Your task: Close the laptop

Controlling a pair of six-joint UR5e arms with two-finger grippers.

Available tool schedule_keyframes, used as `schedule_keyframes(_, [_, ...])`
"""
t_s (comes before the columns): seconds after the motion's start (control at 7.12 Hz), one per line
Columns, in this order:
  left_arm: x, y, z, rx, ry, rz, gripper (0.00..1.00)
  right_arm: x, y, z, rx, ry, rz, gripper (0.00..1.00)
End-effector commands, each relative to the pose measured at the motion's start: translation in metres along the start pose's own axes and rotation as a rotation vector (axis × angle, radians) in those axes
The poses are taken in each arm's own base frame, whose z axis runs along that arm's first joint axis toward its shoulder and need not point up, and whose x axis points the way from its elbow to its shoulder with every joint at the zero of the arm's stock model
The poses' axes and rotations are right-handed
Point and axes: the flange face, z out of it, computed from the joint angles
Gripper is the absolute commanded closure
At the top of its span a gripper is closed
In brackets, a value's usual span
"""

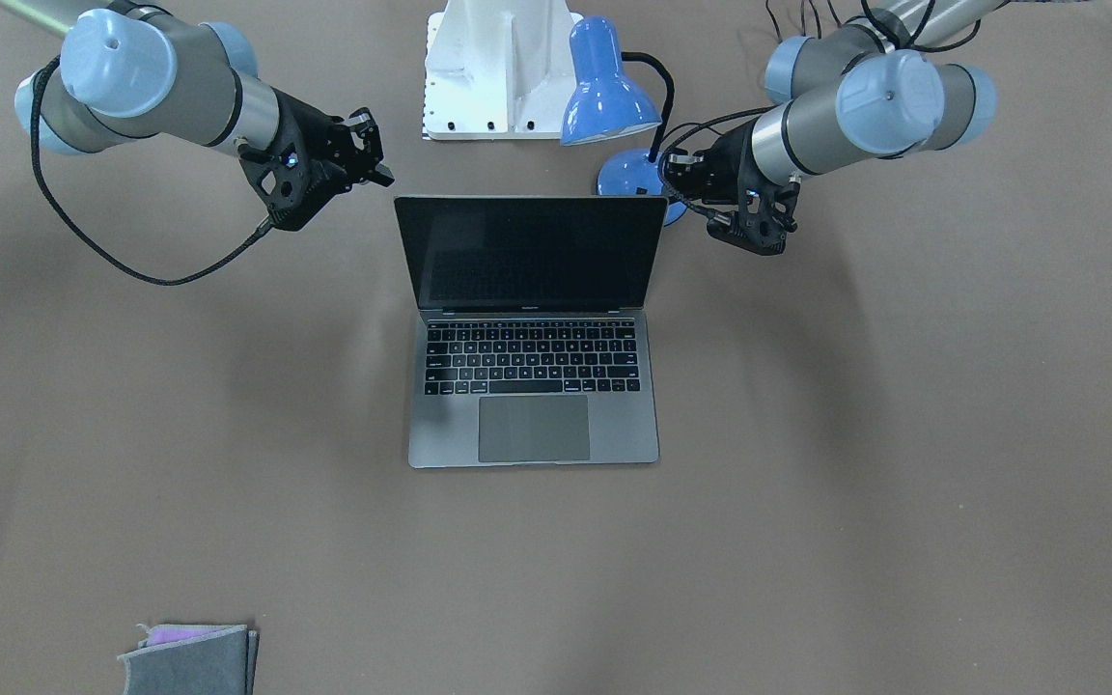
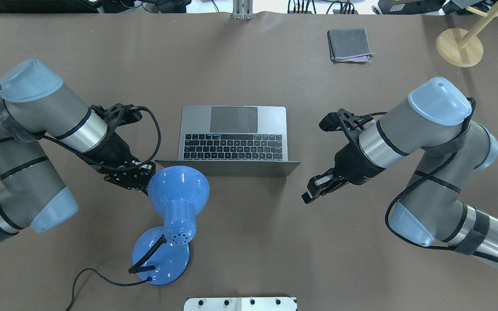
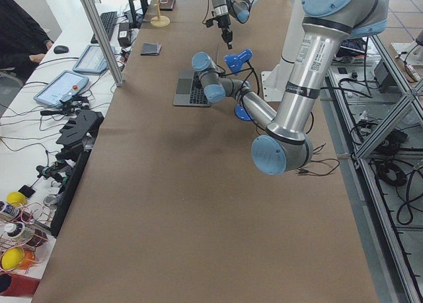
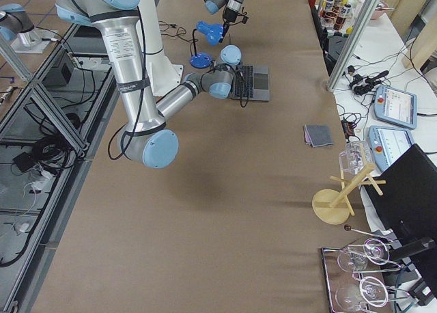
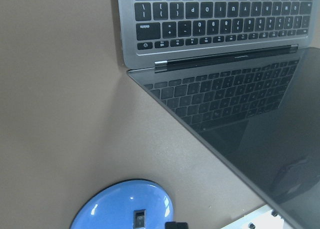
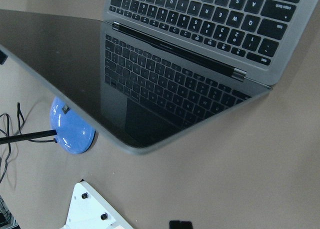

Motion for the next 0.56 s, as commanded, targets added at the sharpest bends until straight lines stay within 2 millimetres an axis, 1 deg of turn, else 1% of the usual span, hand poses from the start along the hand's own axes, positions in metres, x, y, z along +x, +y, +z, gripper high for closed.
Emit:
schedule_keyframes(0.0, [0.010,-0.003,0.003,-0.002,0.006,-0.005,1.00,-0.011,-0.023,0.012,0.016,0.005,-0.009,1.00])
schedule_keyframes(0.14, [0.017,-0.006,0.002,0.001,0.010,0.003,1.00,-0.014,-0.028,0.014,0.030,0.010,-0.014,1.00])
schedule_keyframes(0.42, [0.026,-0.009,0.002,0.003,0.017,0.012,1.00,-0.011,-0.035,0.003,0.052,0.015,-0.012,1.00])
